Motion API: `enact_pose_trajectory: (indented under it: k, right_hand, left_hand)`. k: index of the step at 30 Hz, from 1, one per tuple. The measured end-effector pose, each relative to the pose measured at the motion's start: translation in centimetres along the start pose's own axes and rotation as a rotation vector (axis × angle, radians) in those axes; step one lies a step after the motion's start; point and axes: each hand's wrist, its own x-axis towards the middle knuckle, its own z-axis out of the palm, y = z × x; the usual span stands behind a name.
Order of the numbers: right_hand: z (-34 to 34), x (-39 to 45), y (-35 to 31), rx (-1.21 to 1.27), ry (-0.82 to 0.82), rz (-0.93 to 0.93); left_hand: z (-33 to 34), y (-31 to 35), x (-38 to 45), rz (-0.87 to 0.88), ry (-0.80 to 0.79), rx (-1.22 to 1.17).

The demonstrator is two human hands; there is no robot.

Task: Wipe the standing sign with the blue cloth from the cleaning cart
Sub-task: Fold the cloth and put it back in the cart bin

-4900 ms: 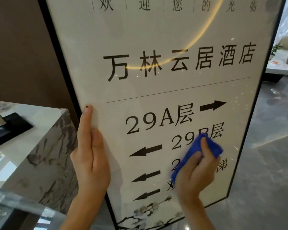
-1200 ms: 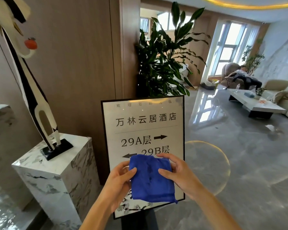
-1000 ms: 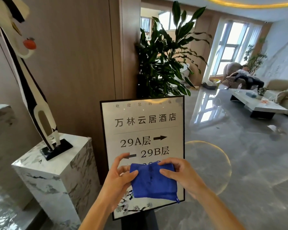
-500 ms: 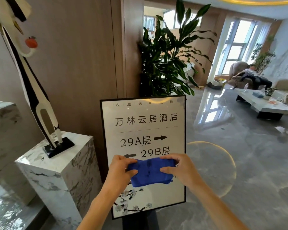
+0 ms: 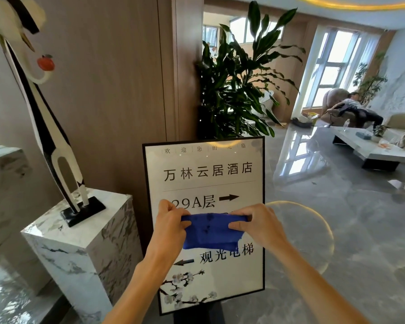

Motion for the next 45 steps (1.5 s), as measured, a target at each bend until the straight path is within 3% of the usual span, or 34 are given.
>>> enact_pose_trajectory:
  k: [3,12,18,37,45]
  right_hand:
    - [-0.5,1.2,-0.5,-0.017,-0.017,-0.036]
    - [-3.2,4.1,-3.5,-0.178,0.163,-0.083]
    - [-5.0,4.6,-3.6,-0.036,0.151,-0.076]
    - [-5.7,1.9,3.6,0.026,0.104,-0.006]
    - [-3.3,-1.6,7.1,0.098,0.156,0.138]
  left_hand:
    - [-0.6,0.1,1.0,0.053,0.018,0.068]
    - [-2.7,1.9,4.8,0.180,0.072,0.172]
    - [-3.4,2.9,6.8,0.188,0.099,0.149]
    - [2.8,3.8,5.0,0.190,0.048,0.219]
    - [5.9,2.8,3.6,0.234,-0.098,0.215]
